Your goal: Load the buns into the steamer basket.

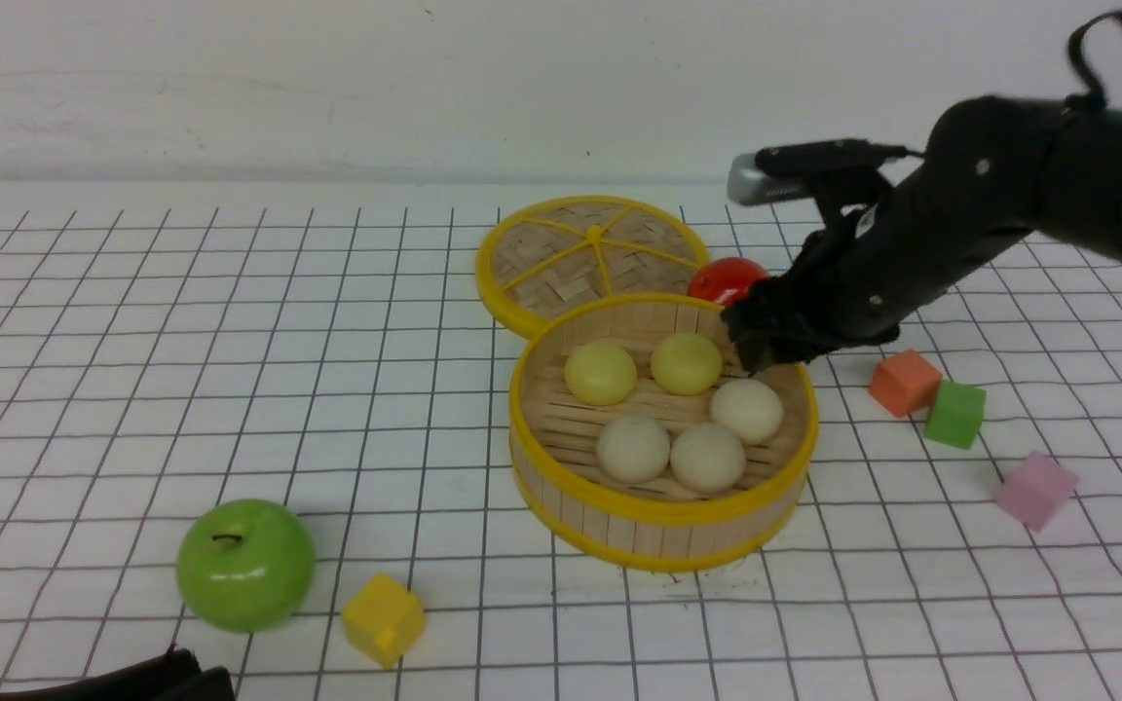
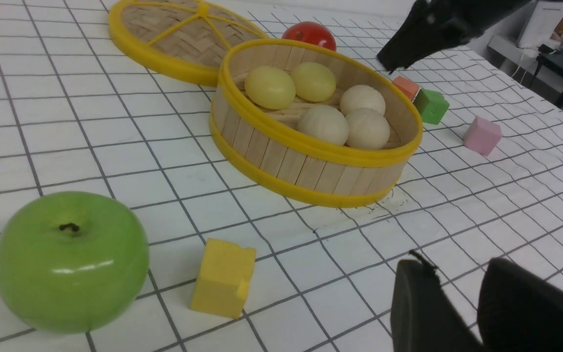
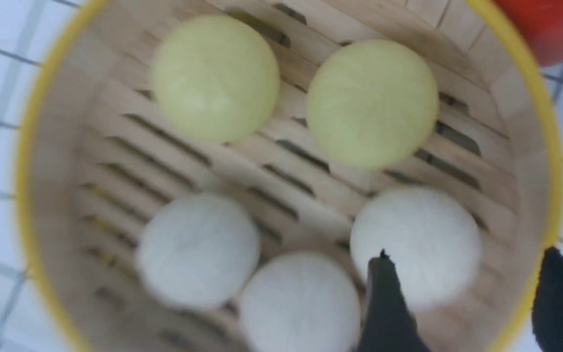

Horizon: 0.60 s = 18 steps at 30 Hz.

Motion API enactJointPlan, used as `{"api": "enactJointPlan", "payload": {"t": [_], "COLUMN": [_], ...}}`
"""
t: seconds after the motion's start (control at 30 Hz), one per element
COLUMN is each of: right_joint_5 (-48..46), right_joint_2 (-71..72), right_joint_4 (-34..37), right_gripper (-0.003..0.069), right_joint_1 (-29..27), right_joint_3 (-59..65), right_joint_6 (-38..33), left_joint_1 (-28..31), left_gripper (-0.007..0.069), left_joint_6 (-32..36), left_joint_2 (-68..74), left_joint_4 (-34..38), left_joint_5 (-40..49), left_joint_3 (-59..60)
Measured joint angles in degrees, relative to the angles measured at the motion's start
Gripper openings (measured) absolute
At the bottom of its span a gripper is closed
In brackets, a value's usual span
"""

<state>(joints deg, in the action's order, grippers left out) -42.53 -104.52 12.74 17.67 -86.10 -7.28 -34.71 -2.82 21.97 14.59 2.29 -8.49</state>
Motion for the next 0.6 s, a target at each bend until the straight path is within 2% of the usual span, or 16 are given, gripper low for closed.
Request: {"api": "enactJointPlan", "payload": {"t": [0.1, 0.13, 0.23, 0.3, 0.37, 0.6], "right_joint_5": [-4.17, -5.49, -6.90, -7.57, -9.37, -21.29], "right_joint_2": [6.60, 11.24, 20.08, 25.89, 31.56, 46.91], "right_joint_4": [-1.21, -1.56, -1.70, -1.70, -1.50, -1.34], "right_gripper": [0.0309, 0.0234, 0.0076, 0.0003, -0.0020, -0.0020], "right_joint_1": [0.00, 0.00, 0.00, 0.00, 0.00, 0.00], "right_joint_3": [2.75, 6.06, 14.28, 19.44, 24.51, 33.16], "right_joint_6": [2.76, 4.29, 6.74, 8.26, 9.56, 9.91], "left_joint_1": [0.00, 0.00, 0.00, 0.00, 0.00, 0.00], "left_gripper": [0.0183, 0.0183, 0.0183, 0.0183, 0.0183, 0.0190], "left_joint_6": [0.00, 0.00, 0.00, 0.00, 0.00, 0.00], "left_joint_2": [0.00, 0.00, 0.00, 0.00, 0.00, 0.00], "left_joint_4": [0.00, 0.00, 0.00, 0.00, 0.00, 0.00], "left_joint_5": [0.00, 0.00, 0.00, 0.00, 0.00, 0.00], "left_joint_3": [0.00, 0.00, 0.00, 0.00, 0.00, 0.00]}}
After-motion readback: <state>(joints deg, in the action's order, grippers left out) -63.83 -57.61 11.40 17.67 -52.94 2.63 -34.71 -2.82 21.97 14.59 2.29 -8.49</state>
